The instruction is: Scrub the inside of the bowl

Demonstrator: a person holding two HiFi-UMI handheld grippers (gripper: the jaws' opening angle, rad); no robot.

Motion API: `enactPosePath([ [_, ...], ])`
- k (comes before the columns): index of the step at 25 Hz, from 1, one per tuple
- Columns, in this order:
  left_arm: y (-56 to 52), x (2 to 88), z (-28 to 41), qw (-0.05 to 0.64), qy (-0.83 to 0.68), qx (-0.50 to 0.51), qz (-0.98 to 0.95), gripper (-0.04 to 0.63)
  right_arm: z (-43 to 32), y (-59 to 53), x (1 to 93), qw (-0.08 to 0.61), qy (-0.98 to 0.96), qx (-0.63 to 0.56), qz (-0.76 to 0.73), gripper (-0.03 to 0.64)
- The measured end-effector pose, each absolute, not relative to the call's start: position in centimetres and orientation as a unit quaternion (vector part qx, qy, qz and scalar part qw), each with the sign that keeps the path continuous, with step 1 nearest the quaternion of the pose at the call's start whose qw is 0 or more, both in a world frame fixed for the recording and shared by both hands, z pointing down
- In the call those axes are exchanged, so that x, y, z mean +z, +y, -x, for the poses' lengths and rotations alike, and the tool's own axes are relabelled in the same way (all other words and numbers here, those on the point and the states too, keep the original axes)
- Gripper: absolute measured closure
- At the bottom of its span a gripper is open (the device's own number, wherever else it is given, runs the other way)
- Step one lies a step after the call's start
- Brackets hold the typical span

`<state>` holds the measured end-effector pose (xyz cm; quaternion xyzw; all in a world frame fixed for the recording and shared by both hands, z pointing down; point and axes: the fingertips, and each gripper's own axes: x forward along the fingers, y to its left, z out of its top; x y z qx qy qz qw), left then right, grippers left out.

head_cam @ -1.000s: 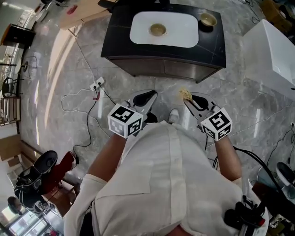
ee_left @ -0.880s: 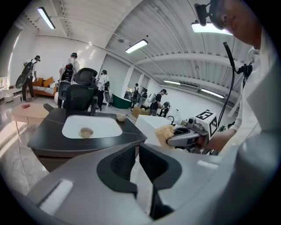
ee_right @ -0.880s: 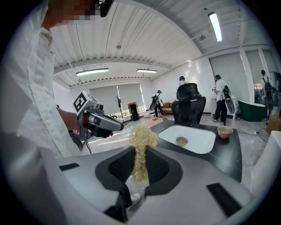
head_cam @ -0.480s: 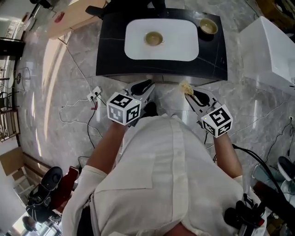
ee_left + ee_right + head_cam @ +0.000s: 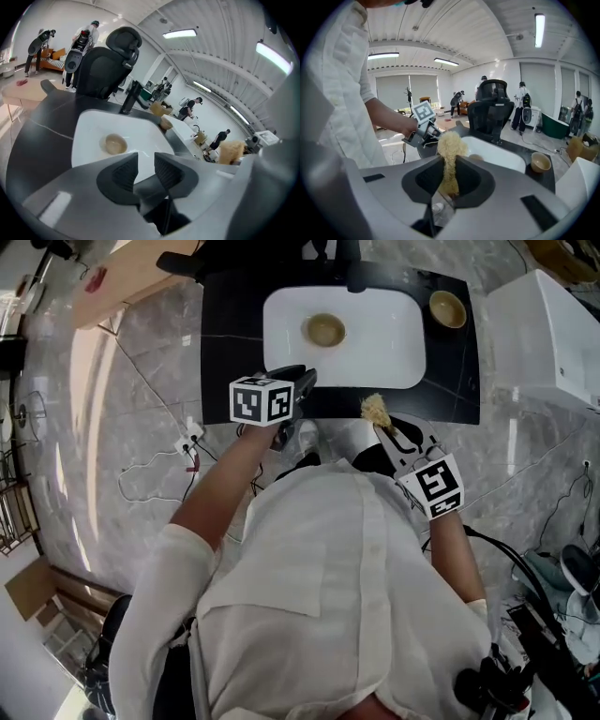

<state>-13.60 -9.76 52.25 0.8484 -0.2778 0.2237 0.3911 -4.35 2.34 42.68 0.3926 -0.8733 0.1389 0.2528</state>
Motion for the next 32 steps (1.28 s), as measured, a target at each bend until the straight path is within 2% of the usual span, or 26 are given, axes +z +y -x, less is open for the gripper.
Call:
enactPosePath([
  [11, -20.1, 65.0, 11.8, 0.484, -0.363, 0.284, -0.744, 0.494, -1.3, -2.0, 43.6, 0.266, -0.868, 0.183, -0.378, 0.563],
  [24, -22.9, 75.3, 12.1, 0.518, -0.428, 0.349, -0.653, 0.485, -9.6, -2.1, 46.3, 0.295, -0.855, 0.219, -0.367, 0.563],
  [26, -22.9, 76.0, 12.3, 0.516, -0.436, 0.360, -0.644, 0.491, -10.3, -1.9, 46.7, 0.298, -0.855, 0.223, -0.362, 0.563],
  [29, -23.0, 76.2, 12.3, 0.501, -0.442, 0.377, -0.642, 0.581, -11.1, -2.0, 47.4, 0.303, -0.856, 0.226, -0.354, 0.563],
  [32, -23.1, 74.9, 12.0, 0.477, -0.441, 0.387, -0.655, 0.583, -11.0, -2.6, 47.5, 0.304, -0.863, 0.216, -0.341, 0.563],
])
